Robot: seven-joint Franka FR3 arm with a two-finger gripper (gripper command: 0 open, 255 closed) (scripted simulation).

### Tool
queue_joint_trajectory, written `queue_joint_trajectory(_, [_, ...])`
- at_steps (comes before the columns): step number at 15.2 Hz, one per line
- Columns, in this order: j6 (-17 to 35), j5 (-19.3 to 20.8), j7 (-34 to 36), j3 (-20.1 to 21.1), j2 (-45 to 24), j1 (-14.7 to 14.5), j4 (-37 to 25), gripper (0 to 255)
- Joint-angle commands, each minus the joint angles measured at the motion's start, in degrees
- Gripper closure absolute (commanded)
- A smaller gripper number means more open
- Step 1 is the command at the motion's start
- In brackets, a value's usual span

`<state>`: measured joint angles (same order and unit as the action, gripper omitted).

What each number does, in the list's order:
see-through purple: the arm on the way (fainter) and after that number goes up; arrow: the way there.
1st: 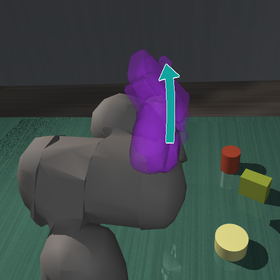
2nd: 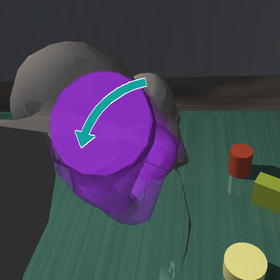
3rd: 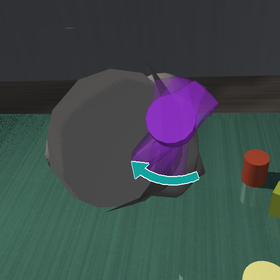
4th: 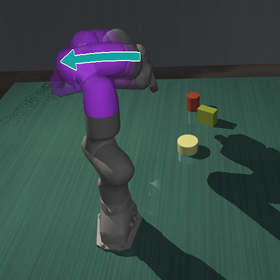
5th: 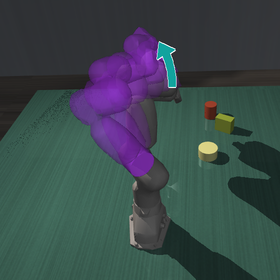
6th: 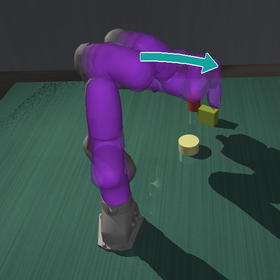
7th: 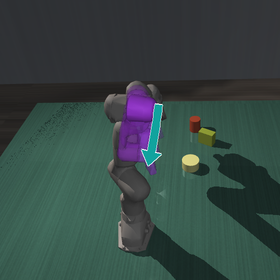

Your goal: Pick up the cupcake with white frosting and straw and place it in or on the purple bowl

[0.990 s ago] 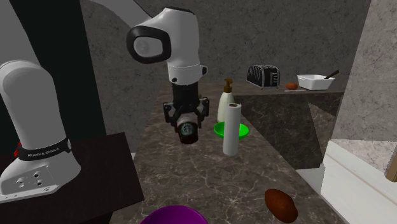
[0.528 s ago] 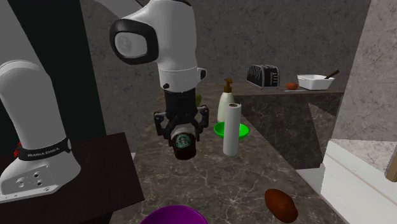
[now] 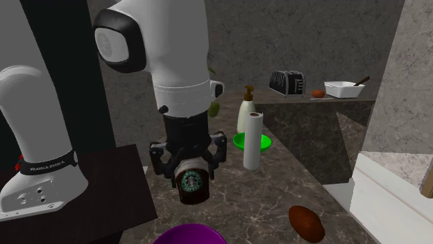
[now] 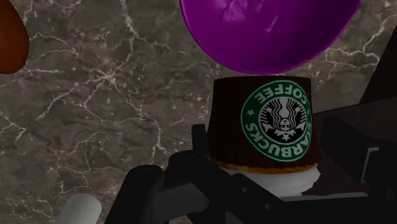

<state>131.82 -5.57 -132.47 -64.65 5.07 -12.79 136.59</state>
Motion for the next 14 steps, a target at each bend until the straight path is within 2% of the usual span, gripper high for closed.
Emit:
queue_joint_trajectory(1, [-1.3,-4.9,-6.6,-3.1,-4.3,-0.2,-2.5,255])
queue_joint_trajectory(3, [-3.2,-10.4,-13.3,-4.3,-9.3,1.8,-5.1,255])
queue_joint_trajectory(5, [-5.6,-15.5,-19.5,-3.6,-14.3,5.8,-8.0,255])
queue_joint_trajectory(7, [-7.5,-18.7,-23.7,-1.9,-17.8,10.2,-10.6,255])
queue_joint_trajectory(14, [-4.6,-25.4,-28.6,2.9,-23.3,14.7,-9.6,255])
